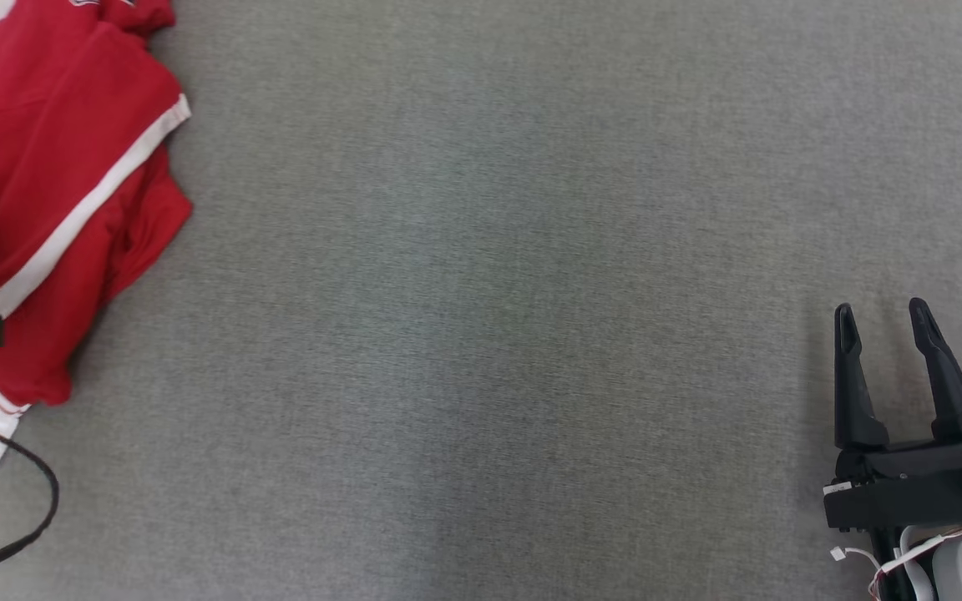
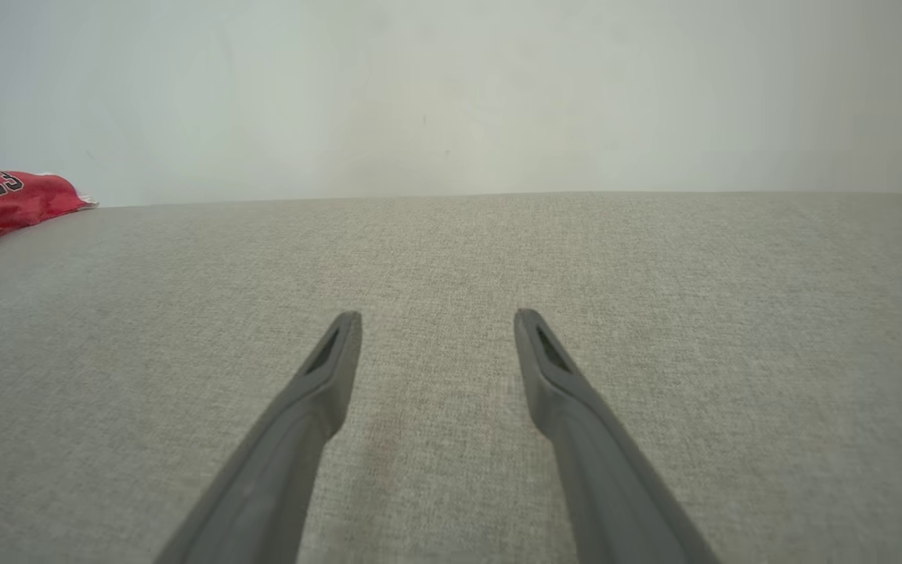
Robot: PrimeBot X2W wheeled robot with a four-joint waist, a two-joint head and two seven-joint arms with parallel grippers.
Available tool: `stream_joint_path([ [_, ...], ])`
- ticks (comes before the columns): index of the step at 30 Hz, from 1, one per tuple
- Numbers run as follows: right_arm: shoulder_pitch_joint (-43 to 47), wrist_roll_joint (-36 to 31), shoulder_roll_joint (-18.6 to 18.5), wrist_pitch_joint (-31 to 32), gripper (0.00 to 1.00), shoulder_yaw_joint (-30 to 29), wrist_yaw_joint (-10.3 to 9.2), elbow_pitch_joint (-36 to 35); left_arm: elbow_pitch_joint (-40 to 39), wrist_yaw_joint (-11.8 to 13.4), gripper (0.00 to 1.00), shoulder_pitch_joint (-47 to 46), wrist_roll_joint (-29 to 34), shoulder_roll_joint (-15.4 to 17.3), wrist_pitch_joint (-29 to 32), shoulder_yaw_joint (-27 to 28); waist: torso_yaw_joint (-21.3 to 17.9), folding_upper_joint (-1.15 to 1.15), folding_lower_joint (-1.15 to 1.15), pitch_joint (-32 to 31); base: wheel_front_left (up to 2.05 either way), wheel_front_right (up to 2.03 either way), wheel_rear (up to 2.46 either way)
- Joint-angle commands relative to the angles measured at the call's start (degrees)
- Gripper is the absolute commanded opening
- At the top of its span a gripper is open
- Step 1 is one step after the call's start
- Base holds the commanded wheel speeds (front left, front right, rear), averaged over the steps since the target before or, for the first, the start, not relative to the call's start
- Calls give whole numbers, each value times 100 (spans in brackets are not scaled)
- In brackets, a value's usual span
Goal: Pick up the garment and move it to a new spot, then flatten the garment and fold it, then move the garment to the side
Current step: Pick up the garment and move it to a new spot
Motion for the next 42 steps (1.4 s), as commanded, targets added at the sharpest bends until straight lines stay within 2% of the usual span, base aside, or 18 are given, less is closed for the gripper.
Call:
stream_joint_path([
  [1, -32, 5, 17, -28, 100, 5, -11, 25, 174, -4, 100, -44, -94, 61, 129, -108, -142, -1, -1, 89, 0, 0, 0],
  [10, -87, -2, 24, -33, 100, 16, -11, 56, 721, 1, 100, 130, -548, 166, 739, -625, -259, -1, -1, 64, 0, 0, 0],
  [12, -64, -40, 47, -35, 100, 11, -12, 46, 792, 2, 0, 139, -568, 220, 698, -681, -283, -1, -1, 53, 0, 0, 0],
  [16, -41, -63, 80, -36, 100, 3, -12, 57, 926, 15, 0, 100, -522, 290, 539, -729, -298, -1, -1, -11, 0, 0, 0],
  [22, 8, -42, 171, -37, 100, 39, -12, 138, 720, 176, 0, -123, -370, 439, -119, -700, -257, -1, -1, -285, 0, 0, 0],
  [26, 62, 10, 259, -30, 100, 84, -11, 220, 367, 198, 0, -333, -241, 596, -424, -738, -262, -1, -1, -531, 0, 0, 0],
  [31, 102, 78, 381, -28, 100, 125, -12, 304, -335, 212, 0, -718, -82, 720, -524, -882, -351, -1, -1, -808, 0, 0, 0],
  [36, 135, 113, 505, -27, 100, 112, -11, 366, -1222, 173, 0, -1209, 103, 681, -277, -1206, -546, -1, -1, -1017, 0, 0, 0],
  [42, 173, 137, 657, -27, 100, 145, -11, 415, -2286, 121, 0, -1735, 145, 384, 251, -1708, -1003, -1, -1, -1191, 0, 0, 0],
])
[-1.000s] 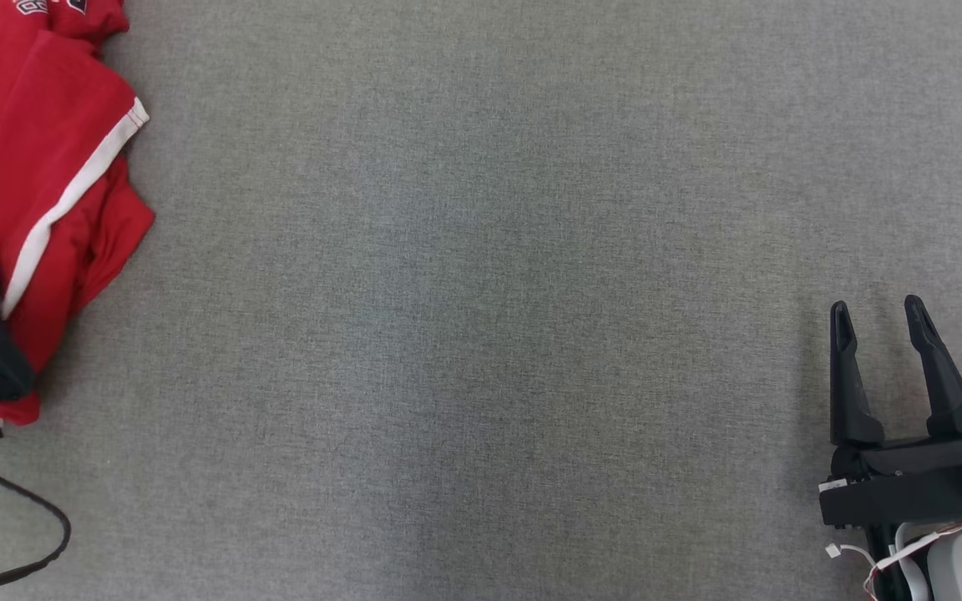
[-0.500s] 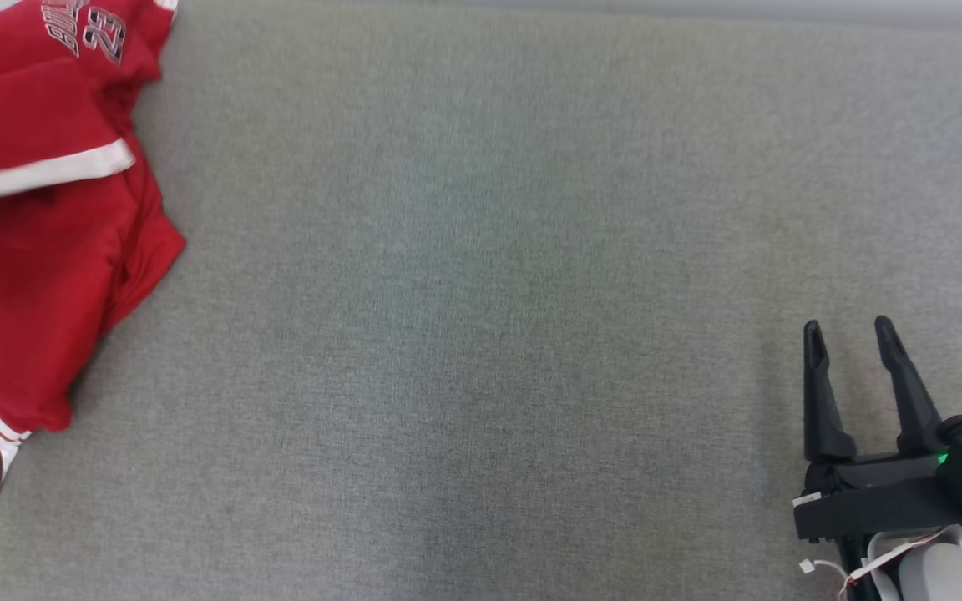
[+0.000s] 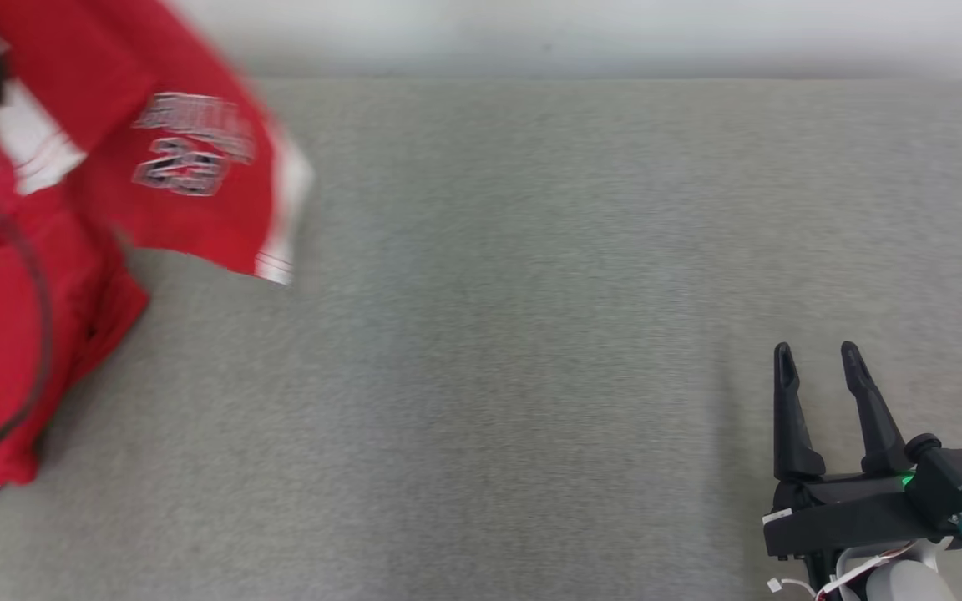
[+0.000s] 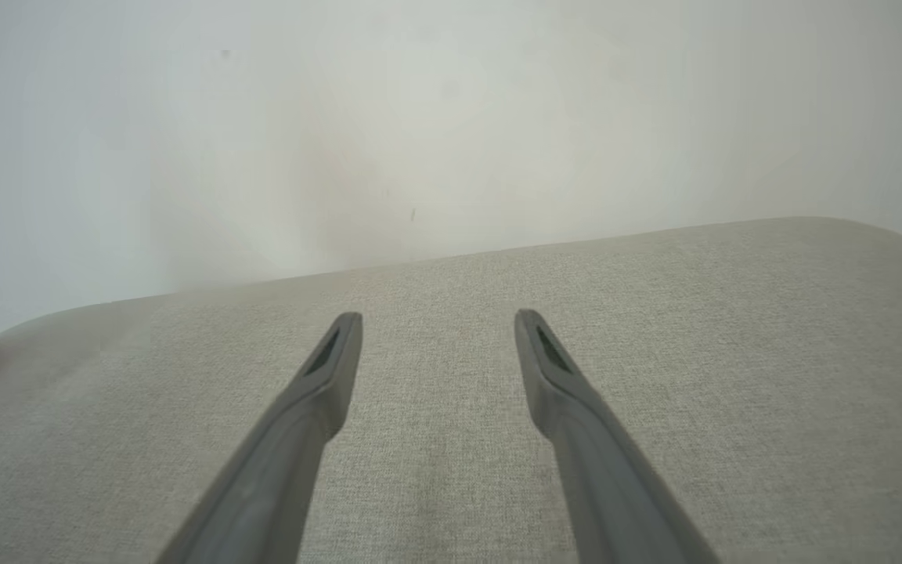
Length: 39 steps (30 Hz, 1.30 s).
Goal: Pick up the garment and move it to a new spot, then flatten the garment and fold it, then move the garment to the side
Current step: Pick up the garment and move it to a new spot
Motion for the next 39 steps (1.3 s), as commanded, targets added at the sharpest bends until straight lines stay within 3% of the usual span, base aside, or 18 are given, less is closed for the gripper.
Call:
stream_joint_path([
  [1, 58, 26, 34, -3, 100, 24, -10, 24, -190, -33, 0, -142, 47, -86, 113, -143, -386, 0, 1, -174, 0, 0, 0],
  [11, 38, 95, 128, -4, 100, 5, -11, 94, -487, -83, 0, -548, -43, -957, 407, -1121, -1467, 0, 1, -205, 0, 0, 0],
  [18, 27, 108, 146, -4, 100, -25, -10, 91, -119, -48, 0, -380, -167, -1527, 159, -1463, -1847, 0, 1, -136, 0, 0, 0],
  [25, 28, 103, 155, -3, 100, -133, -10, 76, 383, 118, 0, 442, -406, -1950, -251, -1610, -1774, 0, 1, -43, 0, 0, 0],
  [30, -12, 74, 152, -3, 100, -83, -11, 95, 770, 284, 0, 1376, -583, -1995, -614, -1565, -1589, 0, 1, -13, 0, 0, 0],
  [33, -33, 39, 153, -3, 100, -40, -10, 124, 1104, 321, 0, 2203, -708, -1981, -828, -1638, -1458, 0, 1, -14, 0, 0, 0],
  [39, -19, -11, 148, -3, 100, -37, -10, 157, 1467, 324, 0, 2958, -806, -2048, -1096, -1718, -1282, 0, 1, -84, 0, 0, 0],
])
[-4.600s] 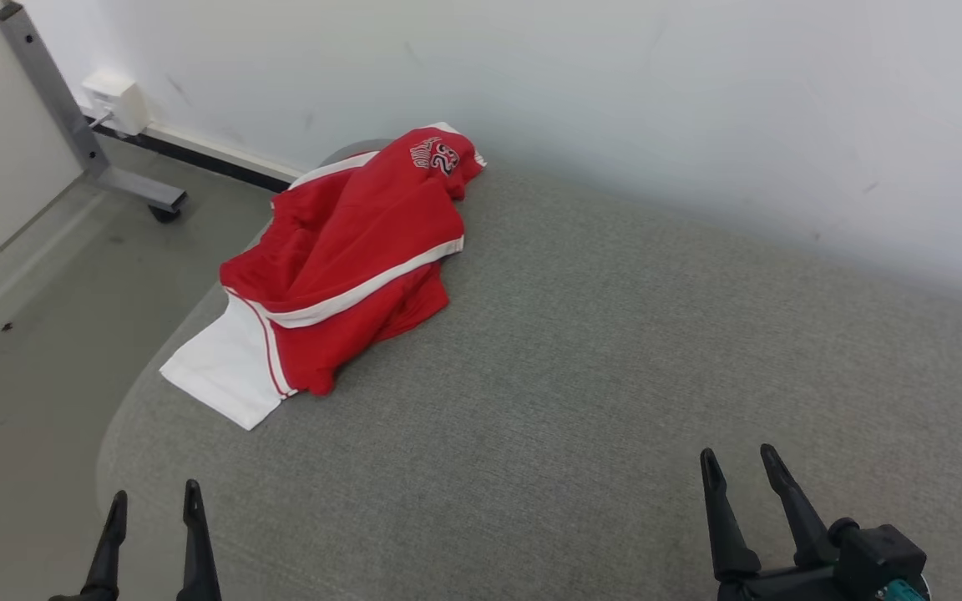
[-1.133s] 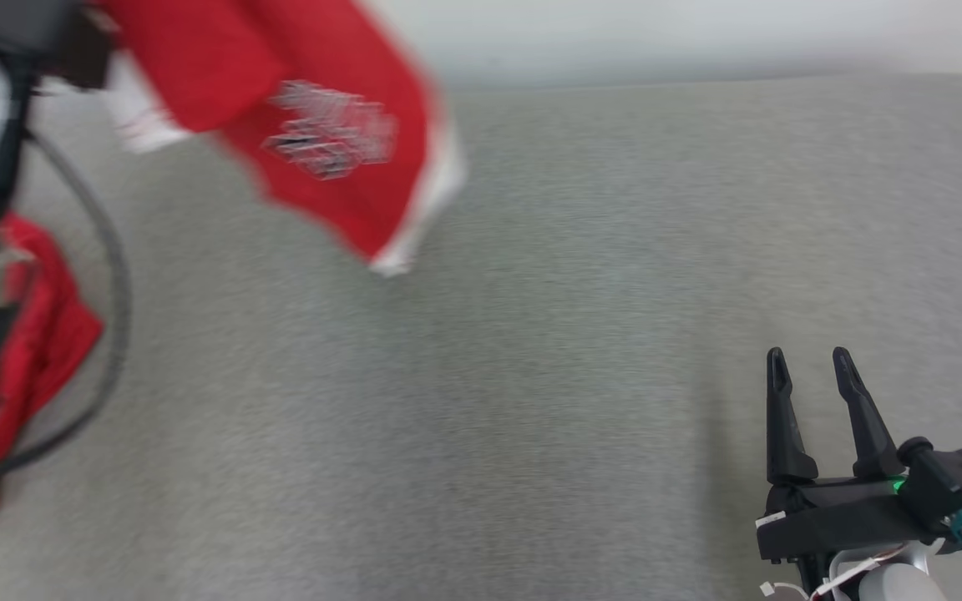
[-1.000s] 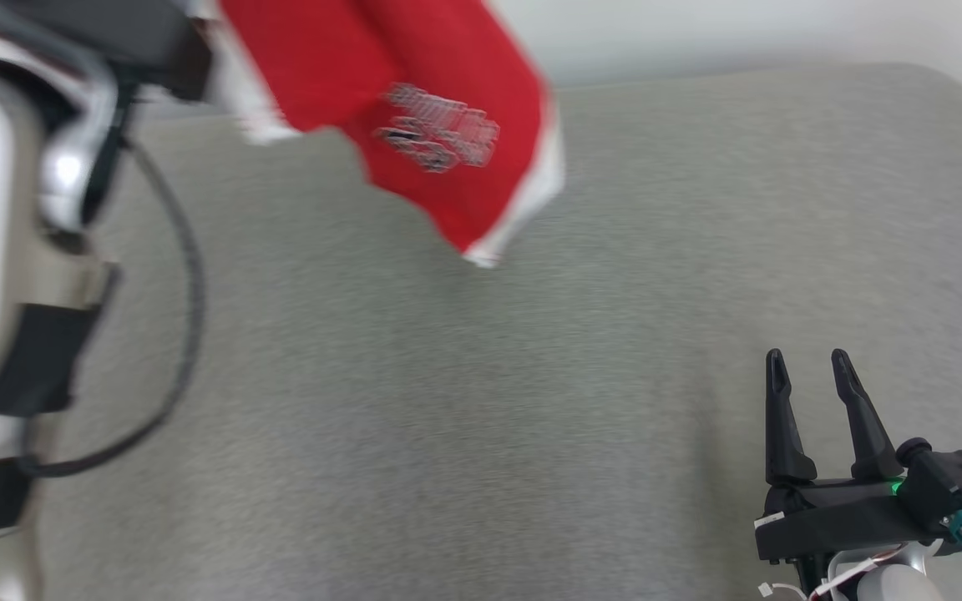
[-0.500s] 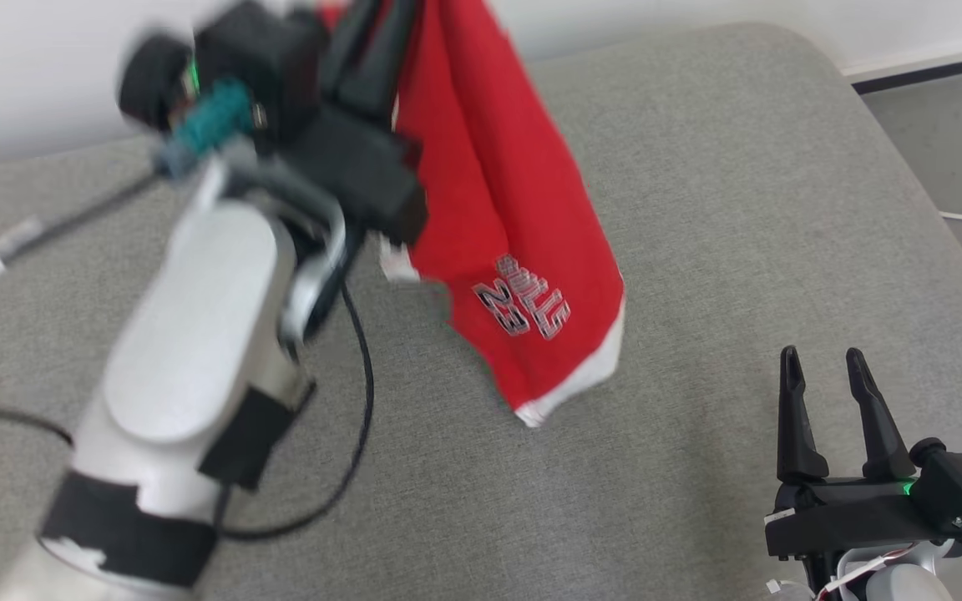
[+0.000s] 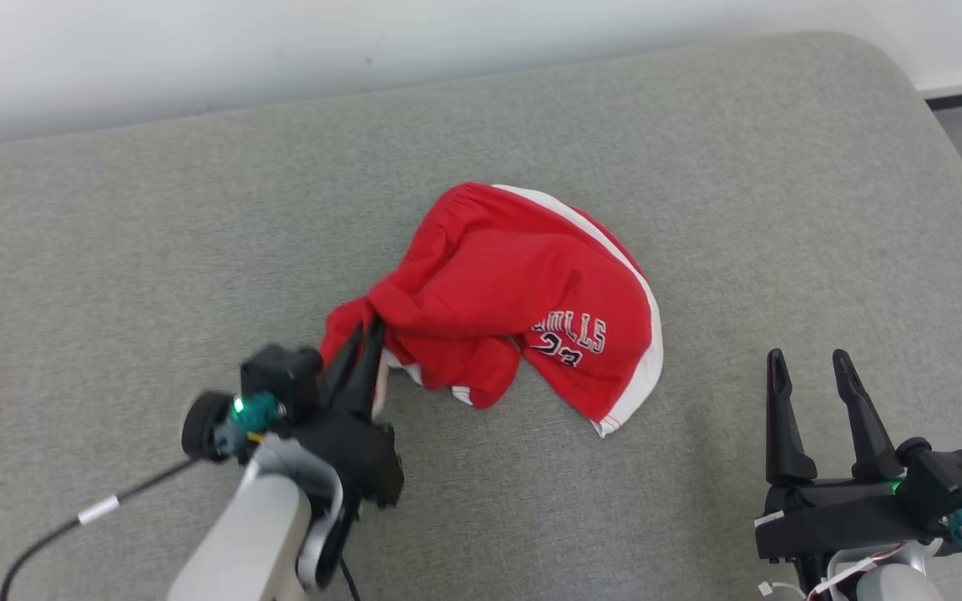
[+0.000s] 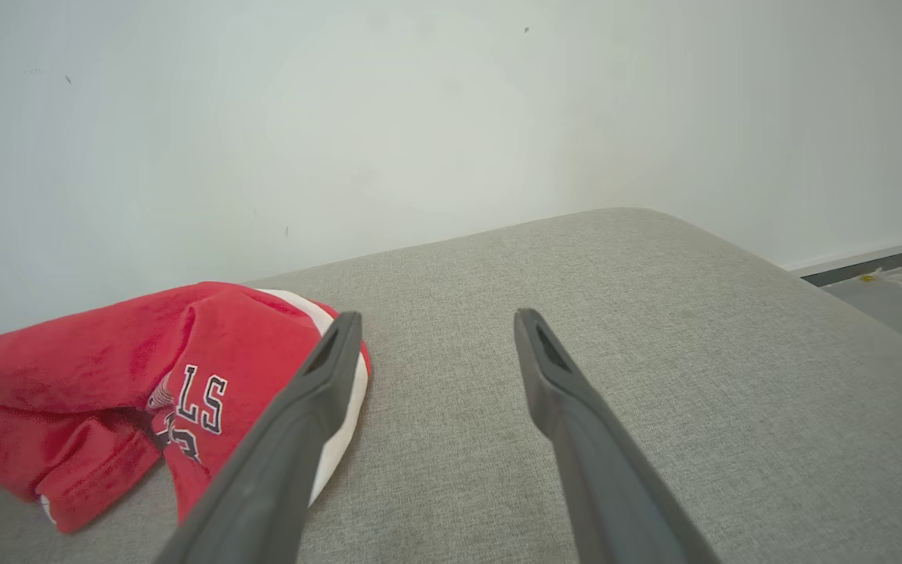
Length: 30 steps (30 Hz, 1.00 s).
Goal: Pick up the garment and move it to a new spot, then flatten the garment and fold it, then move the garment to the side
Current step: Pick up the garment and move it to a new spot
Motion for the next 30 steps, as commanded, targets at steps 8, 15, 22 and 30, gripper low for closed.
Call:
stream_joint_path([
  [8, 133, -80, -50, -3, 100, 64, -11, 47, -275, 87, 100, 226, 142, 128, -420, 249, 349, 0, 0, -354, 0, 0, 0],
  [15, 227, -81, -62, -3, 100, 183, -10, 43, -1200, 167, 100, 744, 364, 355, -441, 921, 615, 0, 0, -591, 0, 0, 0],
  [22, 277, -113, -80, -3, 100, 230, -10, 10, -1972, 97, 100, 1457, 690, 414, -444, 1580, 826, 0, 0, -717, 0, 0, 0],
  [30, 405, -108, -136, -3, 100, 222, -11, -15, -2601, -79, 100, 2458, 1096, 227, -445, 2251, 1018, 0, 0, -865, 0, 0, 0],
])
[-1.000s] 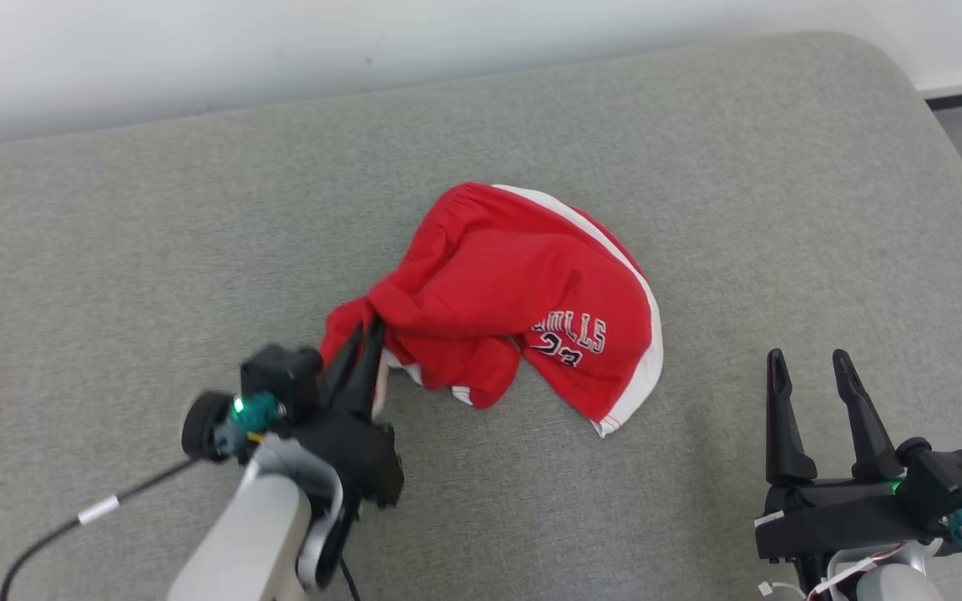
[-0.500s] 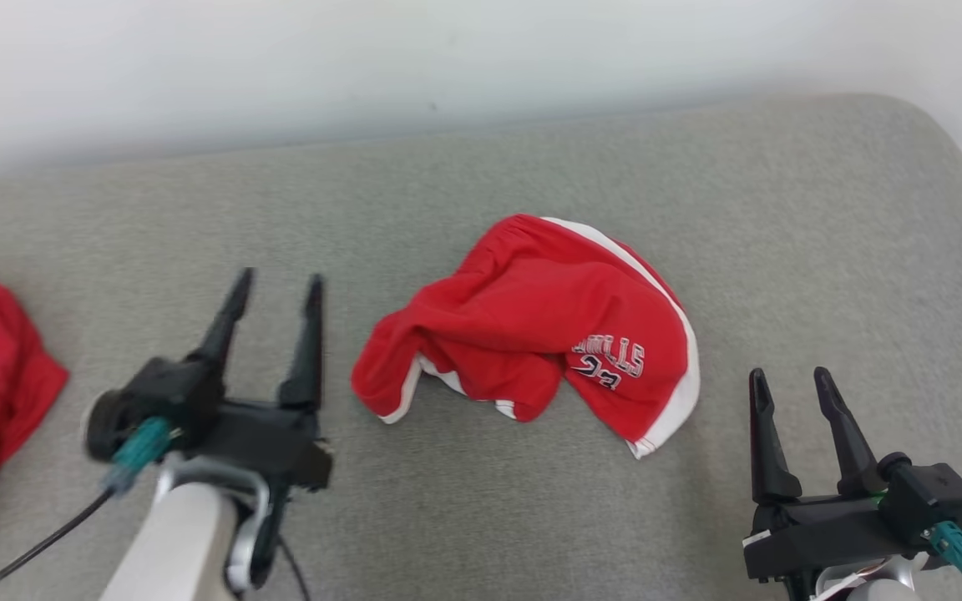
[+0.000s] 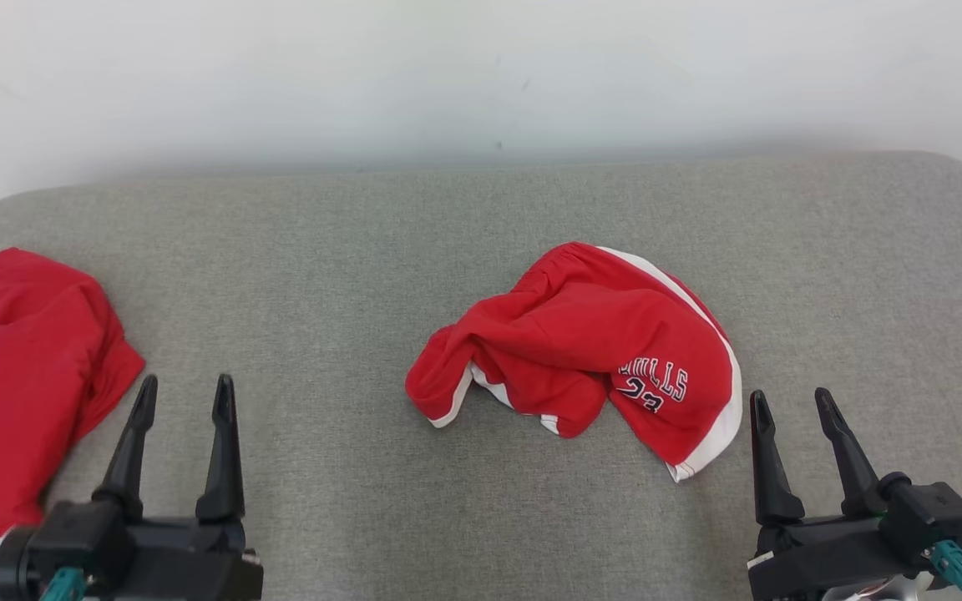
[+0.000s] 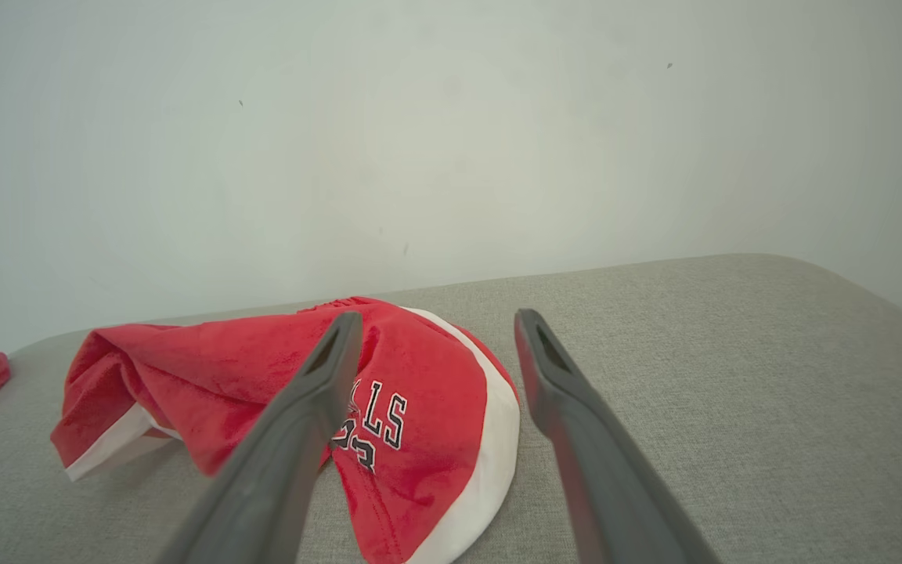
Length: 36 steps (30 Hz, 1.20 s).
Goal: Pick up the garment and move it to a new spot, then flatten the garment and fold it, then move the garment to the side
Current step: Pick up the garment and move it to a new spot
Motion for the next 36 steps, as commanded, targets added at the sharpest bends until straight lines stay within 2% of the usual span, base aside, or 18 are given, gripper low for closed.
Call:
stream_joint_path([
  [1, 61, -18, -35, -3, 100, 5, -11, -13, -95, -39, 100, 165, 91, -60, -19, 70, 64, 0, 1, -64, 0, 0, 0],
  [14, 245, 55, -70, -3, 100, 13, -11, 11, -333, -255, 100, 983, 344, -597, -19, 625, 116, 0, 1, -180, 0, 0, 0],
  [36, 233, 55, -28, -3, 100, 9, -11, 107, -222, -391, 100, 969, 492, -757, -19, 795, 37, 0, 1, -163, 0, 0, 0],
])
